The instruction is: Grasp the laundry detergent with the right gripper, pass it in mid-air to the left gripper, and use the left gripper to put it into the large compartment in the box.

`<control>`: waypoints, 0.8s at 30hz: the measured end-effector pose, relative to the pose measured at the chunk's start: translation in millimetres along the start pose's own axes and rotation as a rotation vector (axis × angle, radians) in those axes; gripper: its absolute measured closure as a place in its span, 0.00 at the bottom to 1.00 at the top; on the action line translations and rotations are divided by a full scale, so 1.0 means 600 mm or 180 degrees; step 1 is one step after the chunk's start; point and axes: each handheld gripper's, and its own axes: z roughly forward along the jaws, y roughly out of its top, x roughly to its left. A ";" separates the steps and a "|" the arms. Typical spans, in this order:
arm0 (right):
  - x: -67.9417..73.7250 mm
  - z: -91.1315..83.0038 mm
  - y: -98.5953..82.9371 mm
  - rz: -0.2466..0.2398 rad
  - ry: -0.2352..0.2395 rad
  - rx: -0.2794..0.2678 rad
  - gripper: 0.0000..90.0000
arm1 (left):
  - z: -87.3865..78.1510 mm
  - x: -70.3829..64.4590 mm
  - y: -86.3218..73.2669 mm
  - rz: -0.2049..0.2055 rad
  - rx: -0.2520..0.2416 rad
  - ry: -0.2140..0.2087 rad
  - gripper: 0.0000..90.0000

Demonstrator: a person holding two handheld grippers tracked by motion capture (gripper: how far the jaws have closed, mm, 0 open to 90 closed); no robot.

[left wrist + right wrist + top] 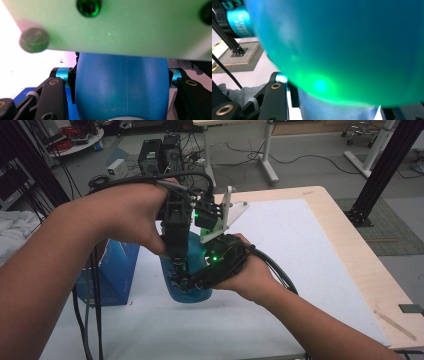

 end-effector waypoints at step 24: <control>-0.002 -0.051 -0.007 0.0012 -0.0276 -0.0011 0.25 | -0.012 0.010 -0.011 -0.0091 0.0001 0.0001 0.45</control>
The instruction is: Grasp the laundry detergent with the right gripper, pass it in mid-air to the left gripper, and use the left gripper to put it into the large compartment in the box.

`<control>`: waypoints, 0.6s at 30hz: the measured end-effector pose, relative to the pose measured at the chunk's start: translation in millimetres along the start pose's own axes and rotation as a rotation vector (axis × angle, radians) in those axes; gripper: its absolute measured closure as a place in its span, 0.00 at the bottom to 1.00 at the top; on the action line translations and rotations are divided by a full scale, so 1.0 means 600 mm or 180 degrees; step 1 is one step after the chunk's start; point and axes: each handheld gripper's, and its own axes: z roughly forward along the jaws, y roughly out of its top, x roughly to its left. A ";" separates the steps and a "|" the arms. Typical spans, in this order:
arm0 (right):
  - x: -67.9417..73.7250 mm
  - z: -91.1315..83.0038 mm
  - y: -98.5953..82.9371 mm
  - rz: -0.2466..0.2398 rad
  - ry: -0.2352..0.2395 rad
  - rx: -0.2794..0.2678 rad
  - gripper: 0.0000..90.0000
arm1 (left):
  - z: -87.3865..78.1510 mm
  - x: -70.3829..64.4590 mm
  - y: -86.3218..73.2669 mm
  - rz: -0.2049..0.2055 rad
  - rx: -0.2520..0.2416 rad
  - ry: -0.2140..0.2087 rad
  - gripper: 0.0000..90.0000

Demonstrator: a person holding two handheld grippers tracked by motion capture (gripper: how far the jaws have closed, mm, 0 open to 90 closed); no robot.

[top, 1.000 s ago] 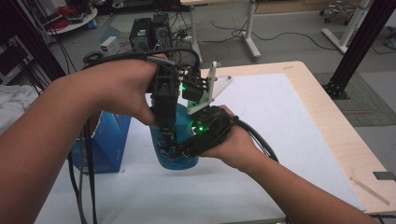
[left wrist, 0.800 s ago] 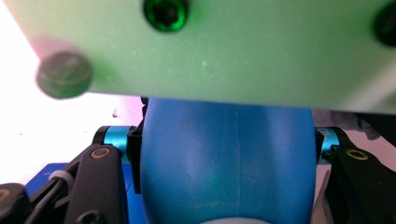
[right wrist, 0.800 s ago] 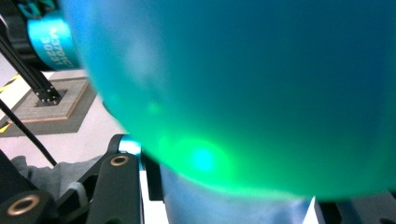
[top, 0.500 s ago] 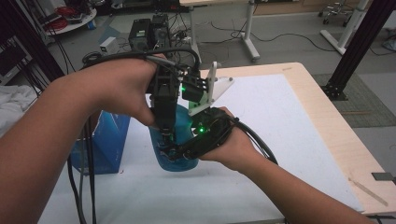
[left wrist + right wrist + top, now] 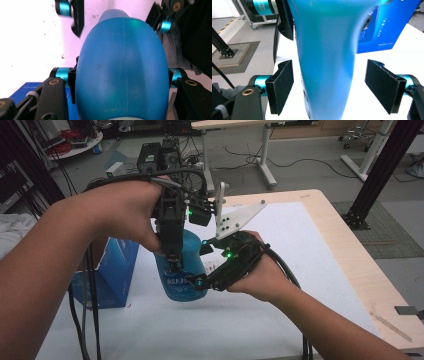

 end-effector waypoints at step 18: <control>-0.009 -0.069 0.027 -0.0242 -0.0019 0.0338 0.11 | -0.031 0.018 -0.034 -0.0331 0.0071 -0.0071 0.45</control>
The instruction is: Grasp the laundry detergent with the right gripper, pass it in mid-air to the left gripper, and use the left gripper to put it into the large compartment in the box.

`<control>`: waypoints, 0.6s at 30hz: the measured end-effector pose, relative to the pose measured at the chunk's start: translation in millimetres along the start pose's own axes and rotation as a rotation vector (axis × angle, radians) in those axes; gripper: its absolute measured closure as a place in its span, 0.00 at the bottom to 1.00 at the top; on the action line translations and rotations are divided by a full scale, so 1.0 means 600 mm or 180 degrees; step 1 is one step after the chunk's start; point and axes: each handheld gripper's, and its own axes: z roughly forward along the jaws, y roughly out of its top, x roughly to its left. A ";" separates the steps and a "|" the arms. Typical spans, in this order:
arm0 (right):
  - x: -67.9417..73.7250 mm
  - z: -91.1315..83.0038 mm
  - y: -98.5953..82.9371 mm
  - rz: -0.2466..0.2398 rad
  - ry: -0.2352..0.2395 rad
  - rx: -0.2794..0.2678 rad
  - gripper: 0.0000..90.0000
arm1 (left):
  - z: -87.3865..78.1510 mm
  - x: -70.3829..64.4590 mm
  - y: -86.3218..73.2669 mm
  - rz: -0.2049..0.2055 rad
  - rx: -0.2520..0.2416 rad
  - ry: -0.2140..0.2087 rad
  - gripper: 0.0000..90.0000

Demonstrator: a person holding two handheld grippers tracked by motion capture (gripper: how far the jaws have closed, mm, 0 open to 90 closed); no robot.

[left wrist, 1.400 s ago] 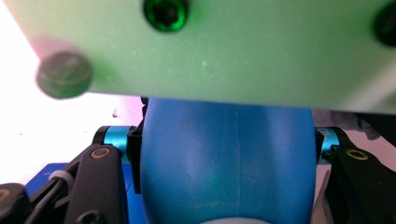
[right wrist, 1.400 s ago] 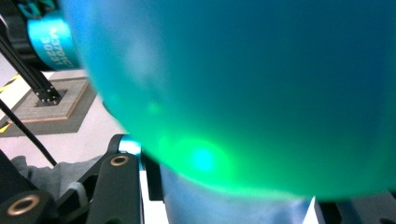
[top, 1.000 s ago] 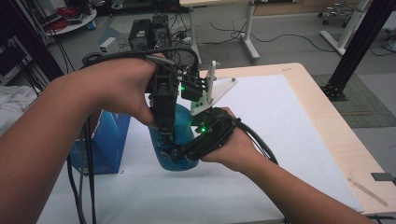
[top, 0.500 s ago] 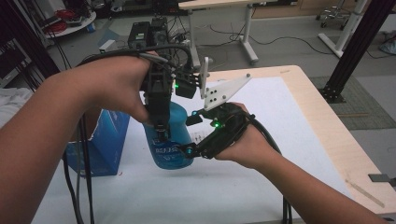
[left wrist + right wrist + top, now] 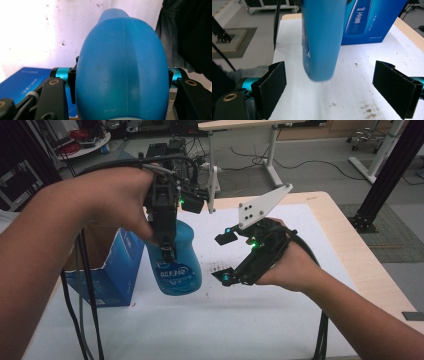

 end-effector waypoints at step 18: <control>-0.031 -0.070 0.039 -0.0093 -0.0157 0.0671 0.01 | -0.095 0.048 -0.107 -0.1253 -0.0265 -0.0148 0.45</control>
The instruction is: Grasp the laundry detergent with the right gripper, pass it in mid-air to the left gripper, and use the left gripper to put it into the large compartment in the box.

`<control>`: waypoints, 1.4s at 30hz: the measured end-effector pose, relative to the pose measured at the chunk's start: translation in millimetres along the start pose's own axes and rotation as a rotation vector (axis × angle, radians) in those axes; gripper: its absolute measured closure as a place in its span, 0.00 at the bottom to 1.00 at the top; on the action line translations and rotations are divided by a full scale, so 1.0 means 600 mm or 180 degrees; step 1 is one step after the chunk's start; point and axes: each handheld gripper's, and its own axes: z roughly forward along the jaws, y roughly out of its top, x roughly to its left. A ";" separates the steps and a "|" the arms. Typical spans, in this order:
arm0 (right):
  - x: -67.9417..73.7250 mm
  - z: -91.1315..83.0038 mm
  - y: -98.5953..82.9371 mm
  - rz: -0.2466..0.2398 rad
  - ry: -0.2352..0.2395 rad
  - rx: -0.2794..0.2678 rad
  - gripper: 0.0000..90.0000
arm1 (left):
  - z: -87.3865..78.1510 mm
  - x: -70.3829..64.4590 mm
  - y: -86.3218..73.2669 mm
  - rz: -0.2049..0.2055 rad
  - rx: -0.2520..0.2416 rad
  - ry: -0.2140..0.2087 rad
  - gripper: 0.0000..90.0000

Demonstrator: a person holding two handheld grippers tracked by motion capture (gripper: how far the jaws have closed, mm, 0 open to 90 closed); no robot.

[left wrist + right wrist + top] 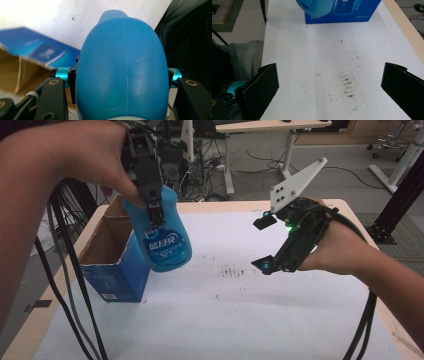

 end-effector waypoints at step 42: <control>-0.006 0.001 0.005 0.0027 -0.0010 0.0259 0.01 | 0.006 0.172 -0.159 -0.2280 0.0090 0.0063 0.45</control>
